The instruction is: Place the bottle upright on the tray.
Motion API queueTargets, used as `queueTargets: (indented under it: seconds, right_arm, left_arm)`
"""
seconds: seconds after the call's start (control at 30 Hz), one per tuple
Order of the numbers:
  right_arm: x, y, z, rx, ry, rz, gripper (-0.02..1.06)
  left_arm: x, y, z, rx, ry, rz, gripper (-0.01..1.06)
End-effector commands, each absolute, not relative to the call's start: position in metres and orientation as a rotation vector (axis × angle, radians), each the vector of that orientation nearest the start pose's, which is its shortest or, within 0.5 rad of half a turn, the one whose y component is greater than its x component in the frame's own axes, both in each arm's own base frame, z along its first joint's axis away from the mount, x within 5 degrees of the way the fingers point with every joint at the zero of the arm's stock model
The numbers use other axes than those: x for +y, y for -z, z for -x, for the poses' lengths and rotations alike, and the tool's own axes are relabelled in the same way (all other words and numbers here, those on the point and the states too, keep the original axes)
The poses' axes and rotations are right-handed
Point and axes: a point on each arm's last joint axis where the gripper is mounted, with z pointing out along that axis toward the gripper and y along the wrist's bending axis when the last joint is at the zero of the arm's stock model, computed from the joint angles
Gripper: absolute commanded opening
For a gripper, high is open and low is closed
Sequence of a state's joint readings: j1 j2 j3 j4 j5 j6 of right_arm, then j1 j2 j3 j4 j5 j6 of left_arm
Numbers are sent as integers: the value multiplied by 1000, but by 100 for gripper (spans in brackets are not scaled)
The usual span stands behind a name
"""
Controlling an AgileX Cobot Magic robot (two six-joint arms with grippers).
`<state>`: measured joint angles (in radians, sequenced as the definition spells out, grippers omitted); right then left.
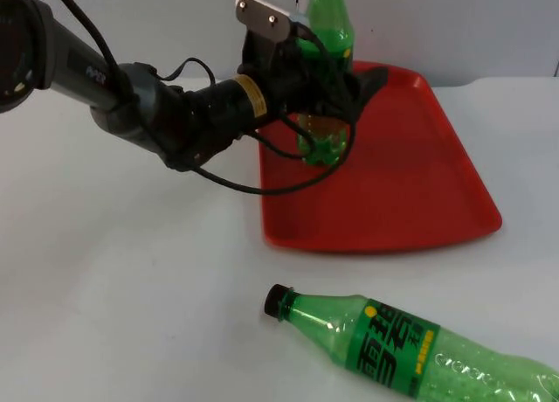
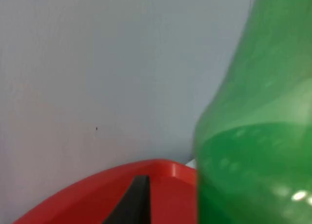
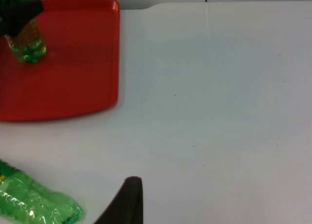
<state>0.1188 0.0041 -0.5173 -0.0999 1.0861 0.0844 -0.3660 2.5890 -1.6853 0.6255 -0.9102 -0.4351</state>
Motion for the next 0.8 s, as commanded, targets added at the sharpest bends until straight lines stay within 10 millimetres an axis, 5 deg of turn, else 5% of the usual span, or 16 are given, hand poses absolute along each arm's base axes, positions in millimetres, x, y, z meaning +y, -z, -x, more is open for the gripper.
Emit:
queueTargets:
  seconds: [0.0, 0.4, 0.77]
  right_arm:
    - [-9, -280, 7, 2044, 2, 27, 105]
    - [-9, -280, 7, 2044, 2, 27, 105]
    - [-9, -280, 7, 2044, 2, 27, 105]
  left_arm:
    - [-227, -76, -478, 1478, 717, -667, 105]
    - [-221, -97, -470, 1550, 614, -841, 105]
    - [-201, -106, -448, 1624, 610, -812, 105]
